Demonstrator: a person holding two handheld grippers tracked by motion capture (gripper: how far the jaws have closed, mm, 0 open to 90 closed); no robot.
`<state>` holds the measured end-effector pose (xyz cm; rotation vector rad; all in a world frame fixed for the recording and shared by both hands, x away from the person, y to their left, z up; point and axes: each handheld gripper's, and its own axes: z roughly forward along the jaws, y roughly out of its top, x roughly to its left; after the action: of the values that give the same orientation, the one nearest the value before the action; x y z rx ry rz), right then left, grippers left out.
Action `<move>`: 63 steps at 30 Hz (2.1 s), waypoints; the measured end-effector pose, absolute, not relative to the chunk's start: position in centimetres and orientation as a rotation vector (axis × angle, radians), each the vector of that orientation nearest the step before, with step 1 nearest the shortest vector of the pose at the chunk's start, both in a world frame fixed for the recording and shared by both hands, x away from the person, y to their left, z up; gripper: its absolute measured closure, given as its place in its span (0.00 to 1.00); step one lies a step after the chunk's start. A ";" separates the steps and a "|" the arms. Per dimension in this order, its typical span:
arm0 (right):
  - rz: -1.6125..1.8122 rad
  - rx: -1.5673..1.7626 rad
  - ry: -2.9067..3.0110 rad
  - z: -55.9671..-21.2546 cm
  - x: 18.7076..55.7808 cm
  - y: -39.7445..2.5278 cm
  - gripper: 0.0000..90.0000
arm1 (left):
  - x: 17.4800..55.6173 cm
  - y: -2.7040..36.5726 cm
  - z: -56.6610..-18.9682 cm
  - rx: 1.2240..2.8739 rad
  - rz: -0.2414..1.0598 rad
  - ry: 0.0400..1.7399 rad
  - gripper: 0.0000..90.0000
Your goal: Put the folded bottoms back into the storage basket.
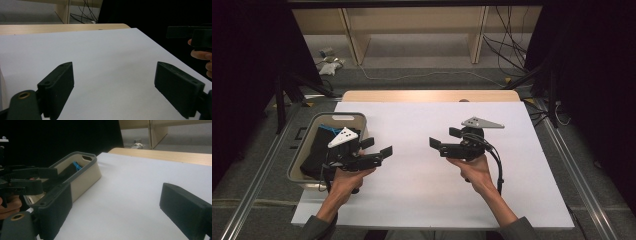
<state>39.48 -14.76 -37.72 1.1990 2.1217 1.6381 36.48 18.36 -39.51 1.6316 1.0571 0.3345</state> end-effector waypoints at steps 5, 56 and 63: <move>1.598 1.167 2.125 -38.0 38.9 -15.1 0.13 | 36.2 18.2 -39.5 1.629 0.351 1.041 0.17; 1.582 1.066 2.030 -40.2 33.8 -21.0 0.00 | 33.2 16.9 -41.7 1.684 0.388 0.828 0.05; 1.594 1.062 2.009 -40.5 33.1 -21.7 0.00 | 32.7 16.9 -41.8 1.679 0.394 0.801 0.05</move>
<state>33.06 -21.71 -40.49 1.0624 2.0090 1.5944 32.65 16.87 -41.79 1.6792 0.8014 0.3940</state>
